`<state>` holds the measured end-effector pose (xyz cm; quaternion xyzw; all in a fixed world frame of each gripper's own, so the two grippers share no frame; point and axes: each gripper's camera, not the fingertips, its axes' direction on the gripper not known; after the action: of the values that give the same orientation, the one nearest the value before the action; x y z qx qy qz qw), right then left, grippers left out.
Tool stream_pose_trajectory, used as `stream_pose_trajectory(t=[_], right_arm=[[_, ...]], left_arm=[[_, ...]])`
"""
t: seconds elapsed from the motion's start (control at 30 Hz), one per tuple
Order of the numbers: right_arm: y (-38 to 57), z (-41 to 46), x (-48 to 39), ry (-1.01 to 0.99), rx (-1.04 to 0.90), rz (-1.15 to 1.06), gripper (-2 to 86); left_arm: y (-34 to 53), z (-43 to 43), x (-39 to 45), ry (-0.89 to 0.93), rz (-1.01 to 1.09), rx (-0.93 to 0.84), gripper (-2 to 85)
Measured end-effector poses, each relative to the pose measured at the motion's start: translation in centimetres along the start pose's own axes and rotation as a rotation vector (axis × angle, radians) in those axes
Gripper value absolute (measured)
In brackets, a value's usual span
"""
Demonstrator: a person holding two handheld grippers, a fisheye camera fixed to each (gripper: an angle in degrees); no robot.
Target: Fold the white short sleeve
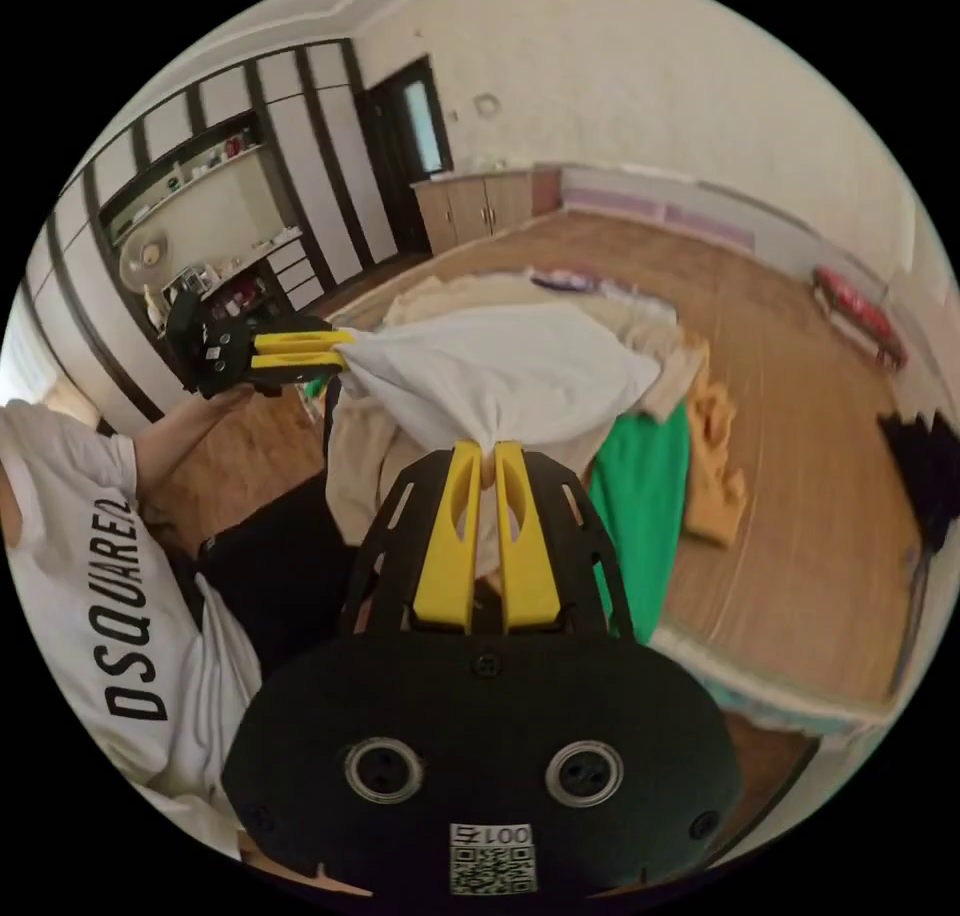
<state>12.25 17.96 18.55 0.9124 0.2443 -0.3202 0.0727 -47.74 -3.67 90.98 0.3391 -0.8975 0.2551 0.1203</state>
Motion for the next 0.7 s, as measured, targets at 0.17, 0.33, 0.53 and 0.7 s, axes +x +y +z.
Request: stream_pose_trajectory(t=[0.17, 0.33, 0.53, 0.7], right_arm=[[8.1, 0.6, 2.1, -0.14, 0.028, 0.187, 1.9], [9.2, -5.8, 2.7, -0.141, 0.275, 0.155, 1.8], [10.9, -14.3, 4.6, -0.043, 0.448, 0.19, 1.8], [10.3, -18.1, 10.6, 0.139, 0.414, 0.24, 1.7]], left_arm=[[-1.8, -0.4, 4.2, 0.05, 0.053, -0.073, 4.0], [-8.6, -6.1, 0.8, 0.049, 0.063, 0.09, 4.1], [-19.4, -8.7, -1.6, 0.187, 0.132, 0.283, 4.0], [-32.1, -3.7, -1.4, 0.272, 0.197, 0.265, 4.0]])
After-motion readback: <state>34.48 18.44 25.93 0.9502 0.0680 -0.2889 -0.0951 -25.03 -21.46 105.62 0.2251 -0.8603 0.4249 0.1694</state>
